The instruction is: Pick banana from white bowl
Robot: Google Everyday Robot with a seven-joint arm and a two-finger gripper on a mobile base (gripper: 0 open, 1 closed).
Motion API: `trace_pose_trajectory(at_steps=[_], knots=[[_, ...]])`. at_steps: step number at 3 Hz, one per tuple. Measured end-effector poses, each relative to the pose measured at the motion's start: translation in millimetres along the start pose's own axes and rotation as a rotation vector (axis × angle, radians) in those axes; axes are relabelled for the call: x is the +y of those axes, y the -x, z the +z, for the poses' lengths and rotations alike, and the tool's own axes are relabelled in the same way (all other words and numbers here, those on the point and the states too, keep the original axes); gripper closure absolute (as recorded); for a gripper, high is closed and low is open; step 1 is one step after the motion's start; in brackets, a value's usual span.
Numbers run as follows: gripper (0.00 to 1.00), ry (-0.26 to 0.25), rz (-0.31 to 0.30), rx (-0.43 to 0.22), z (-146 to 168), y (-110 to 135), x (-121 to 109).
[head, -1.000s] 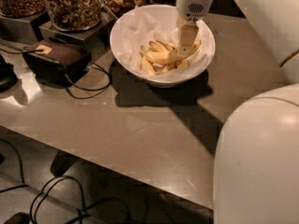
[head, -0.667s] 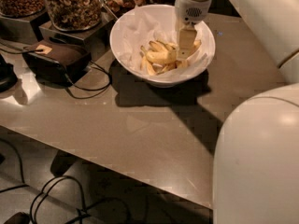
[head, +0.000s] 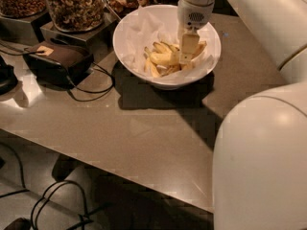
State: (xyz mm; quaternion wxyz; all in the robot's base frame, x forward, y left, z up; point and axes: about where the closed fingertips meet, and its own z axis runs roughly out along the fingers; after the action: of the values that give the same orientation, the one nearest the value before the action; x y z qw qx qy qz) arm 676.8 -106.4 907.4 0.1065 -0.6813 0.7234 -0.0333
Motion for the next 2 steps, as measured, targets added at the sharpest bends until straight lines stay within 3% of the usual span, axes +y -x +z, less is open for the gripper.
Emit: trace_pose_trajectory(at_steps=[2], knots=[[0.37,0.035,-0.013,0.001,16.5,1.6,-0.9]])
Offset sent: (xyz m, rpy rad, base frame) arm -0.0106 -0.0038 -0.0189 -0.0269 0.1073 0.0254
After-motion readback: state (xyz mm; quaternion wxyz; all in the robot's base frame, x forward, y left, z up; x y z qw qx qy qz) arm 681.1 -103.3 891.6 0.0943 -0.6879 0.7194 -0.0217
